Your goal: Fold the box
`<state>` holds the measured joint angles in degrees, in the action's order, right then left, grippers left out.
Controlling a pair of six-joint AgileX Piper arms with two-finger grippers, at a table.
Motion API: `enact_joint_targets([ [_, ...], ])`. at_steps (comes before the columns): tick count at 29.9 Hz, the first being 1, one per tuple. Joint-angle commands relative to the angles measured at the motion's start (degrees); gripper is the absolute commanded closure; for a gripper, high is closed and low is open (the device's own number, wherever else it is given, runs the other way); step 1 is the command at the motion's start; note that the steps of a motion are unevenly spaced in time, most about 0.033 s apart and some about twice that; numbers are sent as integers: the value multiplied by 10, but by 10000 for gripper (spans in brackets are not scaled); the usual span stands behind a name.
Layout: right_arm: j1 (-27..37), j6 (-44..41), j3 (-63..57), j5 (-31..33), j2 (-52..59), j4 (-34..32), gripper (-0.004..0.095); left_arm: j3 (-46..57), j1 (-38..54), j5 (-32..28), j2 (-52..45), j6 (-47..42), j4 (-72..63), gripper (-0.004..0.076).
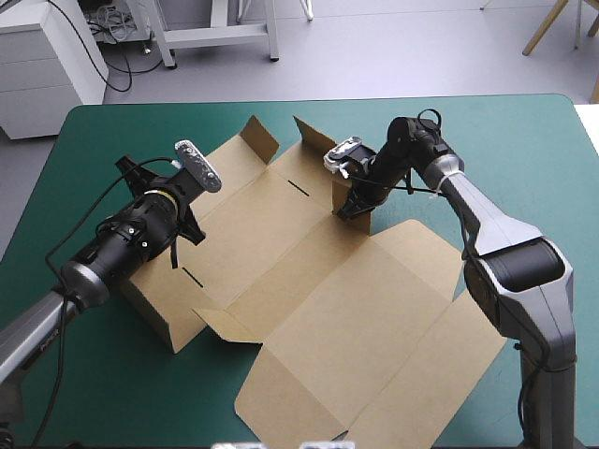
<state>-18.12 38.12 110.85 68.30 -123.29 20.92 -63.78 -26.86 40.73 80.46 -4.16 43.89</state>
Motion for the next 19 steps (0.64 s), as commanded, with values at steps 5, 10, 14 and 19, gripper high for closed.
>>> enact_joint_targets([
  [5, -1, 133, 71, 4, 36, 1, 927, -25, -3, 16, -28, -88, -8, 734],
  [10, -2, 190, 99, -5, 36, -13, 927, -58, -3, 17, -63, -91, -105, 734],
  [14, -3, 272, 103, -6, 36, -7, 928, -76, -3, 4, -113, -91, -163, 734],
  [19, -19, 350, 103, -9, 36, -7, 928, -76, -3, 17, -181, -91, -192, 734],
])
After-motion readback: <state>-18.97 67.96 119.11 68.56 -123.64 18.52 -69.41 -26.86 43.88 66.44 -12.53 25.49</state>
